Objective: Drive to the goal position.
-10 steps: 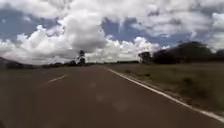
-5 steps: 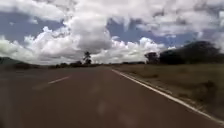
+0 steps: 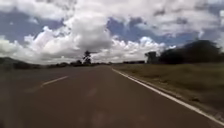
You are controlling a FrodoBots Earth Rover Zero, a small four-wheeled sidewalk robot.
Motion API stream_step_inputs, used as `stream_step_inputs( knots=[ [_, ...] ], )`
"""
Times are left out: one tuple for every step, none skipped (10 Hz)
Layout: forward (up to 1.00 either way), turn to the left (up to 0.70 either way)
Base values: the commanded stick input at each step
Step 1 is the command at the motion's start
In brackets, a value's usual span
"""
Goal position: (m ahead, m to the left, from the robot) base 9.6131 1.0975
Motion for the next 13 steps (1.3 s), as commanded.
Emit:
stream_step_inputs(
  knots=[
    [0.85, 0.0],
    [0.85, 0.0],
    [0.85, 0.0],
    [0.85, 0.0],
    [0.85, 0.0],
    [0.85, 0.0],
    [0.85, 0.0],
    [0.85, 0.0],
    [0.85, 0.0],
    [0.85, 0.0],
    [0.85, 0.0],
    [0.85, 0.0],
    [0.85, 0.0]
  ],
)
